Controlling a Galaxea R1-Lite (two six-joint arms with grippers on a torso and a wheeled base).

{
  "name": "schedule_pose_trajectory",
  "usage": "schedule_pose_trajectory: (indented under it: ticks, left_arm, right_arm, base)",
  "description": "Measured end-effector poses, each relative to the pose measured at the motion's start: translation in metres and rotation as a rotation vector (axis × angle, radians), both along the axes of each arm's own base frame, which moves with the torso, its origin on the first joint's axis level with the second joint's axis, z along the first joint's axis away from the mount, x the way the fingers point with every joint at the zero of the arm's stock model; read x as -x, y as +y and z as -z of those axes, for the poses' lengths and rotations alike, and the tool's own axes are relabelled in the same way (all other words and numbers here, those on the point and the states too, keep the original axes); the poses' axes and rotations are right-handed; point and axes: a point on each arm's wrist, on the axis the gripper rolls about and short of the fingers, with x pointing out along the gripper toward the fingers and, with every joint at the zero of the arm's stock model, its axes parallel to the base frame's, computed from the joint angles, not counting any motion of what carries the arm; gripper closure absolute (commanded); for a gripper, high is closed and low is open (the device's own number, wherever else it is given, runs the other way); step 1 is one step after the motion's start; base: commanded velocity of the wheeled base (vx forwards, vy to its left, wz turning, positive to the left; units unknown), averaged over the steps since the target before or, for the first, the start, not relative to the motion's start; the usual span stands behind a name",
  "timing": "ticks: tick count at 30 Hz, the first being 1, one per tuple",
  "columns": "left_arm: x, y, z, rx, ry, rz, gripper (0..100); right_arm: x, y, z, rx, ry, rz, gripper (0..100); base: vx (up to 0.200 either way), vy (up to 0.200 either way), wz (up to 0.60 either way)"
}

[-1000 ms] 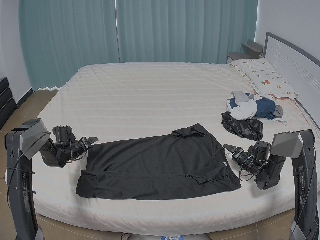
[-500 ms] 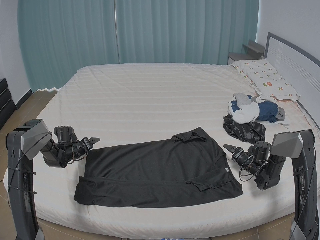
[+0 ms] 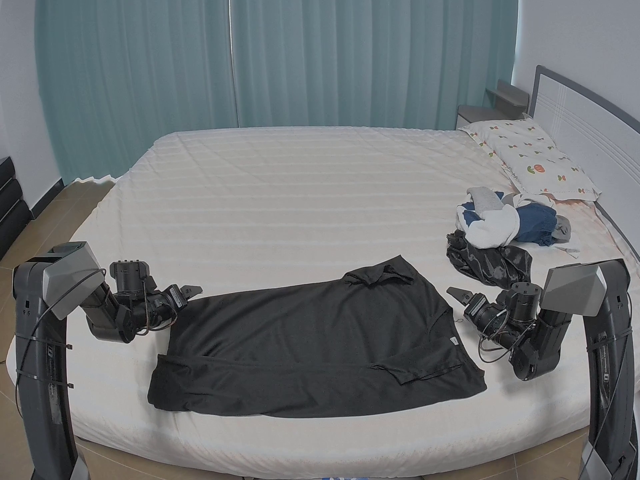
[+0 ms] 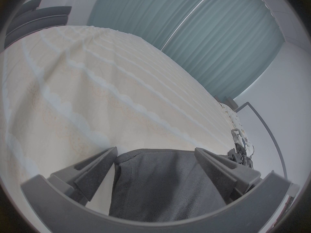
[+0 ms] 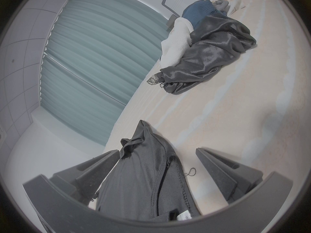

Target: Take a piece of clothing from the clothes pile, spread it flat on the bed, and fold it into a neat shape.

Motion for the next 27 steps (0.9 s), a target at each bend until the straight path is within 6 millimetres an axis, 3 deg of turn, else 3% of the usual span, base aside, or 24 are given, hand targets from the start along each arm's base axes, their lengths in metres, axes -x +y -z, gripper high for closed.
schedule_pose_trajectory:
  ticks: [2,3,16,27]
  left_arm:
    - [0.000,0.000,0.000,-0.014,-0.003,0.010,0]
    - [0.001,0.000,0.000,-0.026,-0.005,0.017,100]
    - [0.003,0.003,0.003,-0.065,-0.012,0.004,100]
    - [0.007,0.002,-0.008,-0.004,-0.056,-0.048,100]
  right_arm:
    - [0.001,0.000,0.000,0.000,0.001,0.000,0]
    - [0.001,0.000,0.000,0.000,0.001,-0.001,0]
    - [-0.005,0.001,0.001,0.009,0.015,-0.011,0]
    - [-0.033,0.013,-0.013,0.208,0.031,-0.088,0]
  base:
    - [0.000,0.000,0.00]
    - [0.000,0.000,0.00]
    - [0.000,0.000,0.00]
    - [0.000,0.000,0.00]
